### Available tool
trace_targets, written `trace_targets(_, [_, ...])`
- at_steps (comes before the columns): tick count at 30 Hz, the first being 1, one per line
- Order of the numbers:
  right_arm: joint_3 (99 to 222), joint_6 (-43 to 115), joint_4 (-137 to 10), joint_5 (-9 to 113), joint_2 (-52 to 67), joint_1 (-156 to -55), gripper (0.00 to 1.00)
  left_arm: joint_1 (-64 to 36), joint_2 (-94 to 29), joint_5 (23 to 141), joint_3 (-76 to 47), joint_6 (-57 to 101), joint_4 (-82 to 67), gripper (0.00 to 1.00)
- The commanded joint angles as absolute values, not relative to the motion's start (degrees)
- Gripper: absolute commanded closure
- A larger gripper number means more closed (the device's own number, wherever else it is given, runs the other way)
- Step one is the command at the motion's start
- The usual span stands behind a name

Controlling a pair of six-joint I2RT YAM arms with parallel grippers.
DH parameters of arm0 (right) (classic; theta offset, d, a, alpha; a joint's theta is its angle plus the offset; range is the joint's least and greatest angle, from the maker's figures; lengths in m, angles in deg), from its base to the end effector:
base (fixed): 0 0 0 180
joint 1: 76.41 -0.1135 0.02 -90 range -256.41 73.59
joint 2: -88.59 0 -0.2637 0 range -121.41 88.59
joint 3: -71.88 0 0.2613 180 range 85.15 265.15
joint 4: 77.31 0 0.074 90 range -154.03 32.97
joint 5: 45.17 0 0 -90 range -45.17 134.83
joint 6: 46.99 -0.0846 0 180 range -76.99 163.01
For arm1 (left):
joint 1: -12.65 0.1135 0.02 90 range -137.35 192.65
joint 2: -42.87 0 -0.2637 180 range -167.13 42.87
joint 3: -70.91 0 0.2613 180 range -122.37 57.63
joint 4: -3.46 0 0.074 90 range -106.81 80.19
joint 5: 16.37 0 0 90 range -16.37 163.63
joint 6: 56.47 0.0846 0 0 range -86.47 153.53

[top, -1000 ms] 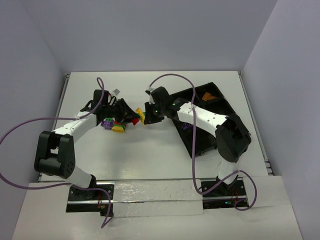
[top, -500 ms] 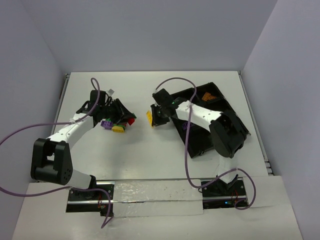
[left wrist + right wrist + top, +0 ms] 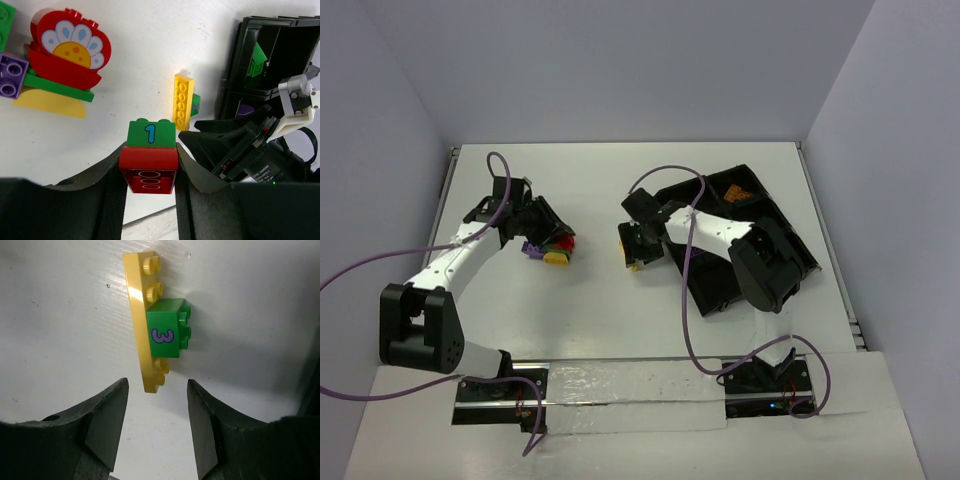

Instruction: Sort the legos into containers by color

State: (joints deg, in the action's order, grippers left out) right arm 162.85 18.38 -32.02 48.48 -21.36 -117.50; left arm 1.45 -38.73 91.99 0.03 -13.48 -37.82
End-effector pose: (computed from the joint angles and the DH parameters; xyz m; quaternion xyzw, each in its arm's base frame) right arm 0.3174 0.2839 0.1337 -0.1465 0.9634 0.1468 0.1701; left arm 0.3217 -0.0909 0.2042 -0.2375 0.9042 -0.2881 0.2074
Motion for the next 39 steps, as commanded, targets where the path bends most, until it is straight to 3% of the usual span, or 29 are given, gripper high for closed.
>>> trace_targets(1, [168.78,20.41,-30.0,48.63,-15.89,-117.98,0.41,2.66,-38.95,97.49,-3.71,-8.61,-37.7,1.0])
trace_targets(6, [172.75,22.06,-29.02,50.98,-13.63,-117.95,0.42,3.21,-42.72,109.35,-5.13,-3.42,-36.78,1.0])
trace_targets(12, [175.16,22.43,-26.86,48.78,-12.6,-117.28,0.43,2.37,-45.89,109.0,-7.15,-0.06,-39.36,1.0])
trace_targets(20, [171.8,27.25,-33.16,71.82,-8.09,-116.05,0.45,2.36,-43.55,131.67,-3.33,-4.97,-25.77,1.0])
trace_targets(24, [169.45,31.82,-35.97,74.05,-4.23,-116.04,0.46,2.45,-42.13,139.75,-2.4,-10.33,-16.15,1.0])
trace_targets(27, [169.35,35.7,-34.21,73.13,-2.9,-115.97,0.47,2.34,-43.41,137.13,-4.32,-8.57,-19.03,1.0])
trace_targets(34, [169.41,31.09,-29.39,55.82,-5.27,-114.77,0.46,-2.16,-54.86,97.2,-15.6,0.75,-47.84,1.0])
trace_targets(39, [168.71,26.48,-25.76,45.85,-8.52,-114.46,0.45,-7.36,-55.79,90.95,-15.82,-2.58,-46.42,1.0])
